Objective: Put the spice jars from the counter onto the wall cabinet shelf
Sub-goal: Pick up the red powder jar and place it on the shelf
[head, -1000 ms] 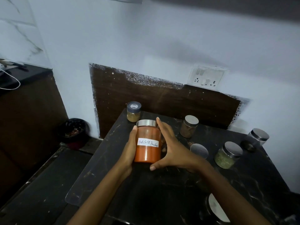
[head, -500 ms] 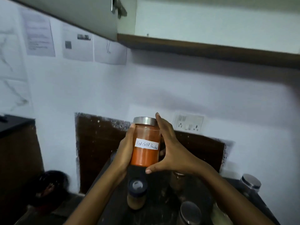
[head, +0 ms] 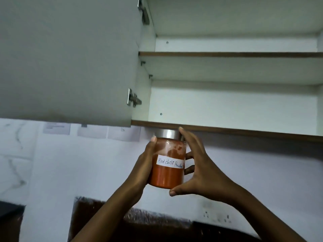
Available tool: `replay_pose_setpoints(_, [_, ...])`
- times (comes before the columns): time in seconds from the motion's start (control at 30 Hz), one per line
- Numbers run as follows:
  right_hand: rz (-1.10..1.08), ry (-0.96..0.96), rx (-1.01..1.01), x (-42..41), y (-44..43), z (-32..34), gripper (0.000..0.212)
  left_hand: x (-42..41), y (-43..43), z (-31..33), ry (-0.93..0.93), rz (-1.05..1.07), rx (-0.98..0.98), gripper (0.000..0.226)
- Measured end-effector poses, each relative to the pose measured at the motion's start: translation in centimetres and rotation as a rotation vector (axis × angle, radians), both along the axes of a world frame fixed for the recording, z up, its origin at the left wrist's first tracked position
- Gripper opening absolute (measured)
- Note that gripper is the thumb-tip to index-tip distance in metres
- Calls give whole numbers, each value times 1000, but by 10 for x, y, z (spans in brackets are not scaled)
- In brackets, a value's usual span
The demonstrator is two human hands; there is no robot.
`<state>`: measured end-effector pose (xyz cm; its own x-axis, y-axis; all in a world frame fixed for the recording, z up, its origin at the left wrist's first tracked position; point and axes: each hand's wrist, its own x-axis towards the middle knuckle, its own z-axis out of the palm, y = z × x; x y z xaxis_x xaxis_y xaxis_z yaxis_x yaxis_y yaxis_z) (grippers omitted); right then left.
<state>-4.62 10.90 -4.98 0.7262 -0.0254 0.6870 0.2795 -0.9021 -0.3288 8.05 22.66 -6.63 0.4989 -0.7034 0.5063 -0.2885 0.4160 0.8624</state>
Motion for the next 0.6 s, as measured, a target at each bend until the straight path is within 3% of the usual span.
replay_pose_setpoints(0.23, [4, -133, -104, 29, -13, 73, 127, 24, -13, 75, -29, -1, -91, 66])
replay_pose_setpoints(0.43, [-81, -233, -153, 83, -37, 127, 128, 71, -41, 113, -119, 446, -206, 39])
replay_pose_setpoints(0.53, [-134, -226, -132, 116, -56, 143, 126, 105, -54, 96, -394, 730, 10, 42])
replay_pose_setpoints(0.6, [-168, -189, -127, 137, -67, 148, 126, 122, -62, 81, -607, 774, 277, 56])
